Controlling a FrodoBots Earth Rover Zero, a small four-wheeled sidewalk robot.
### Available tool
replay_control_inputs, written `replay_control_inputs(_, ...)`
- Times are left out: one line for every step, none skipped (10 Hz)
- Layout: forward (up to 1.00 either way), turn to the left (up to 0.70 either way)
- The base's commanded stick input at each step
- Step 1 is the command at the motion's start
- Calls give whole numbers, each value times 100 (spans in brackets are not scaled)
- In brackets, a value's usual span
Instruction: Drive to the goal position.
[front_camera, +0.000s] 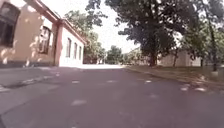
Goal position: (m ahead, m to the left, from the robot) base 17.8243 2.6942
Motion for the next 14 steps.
replay_control_inputs(85,1)
replay_control_inputs(85,1)
replay_control_inputs(85,1)
replay_control_inputs(85,1)
replay_control_inputs(85,1)
replay_control_inputs(85,1)
replay_control_inputs(85,1)
replay_control_inputs(85,1)
replay_control_inputs(85,-3)
replay_control_inputs(85,-17)
replay_control_inputs(85,-33)
replay_control_inputs(85,-33)
replay_control_inputs(85,-25)
replay_control_inputs(85,-7)
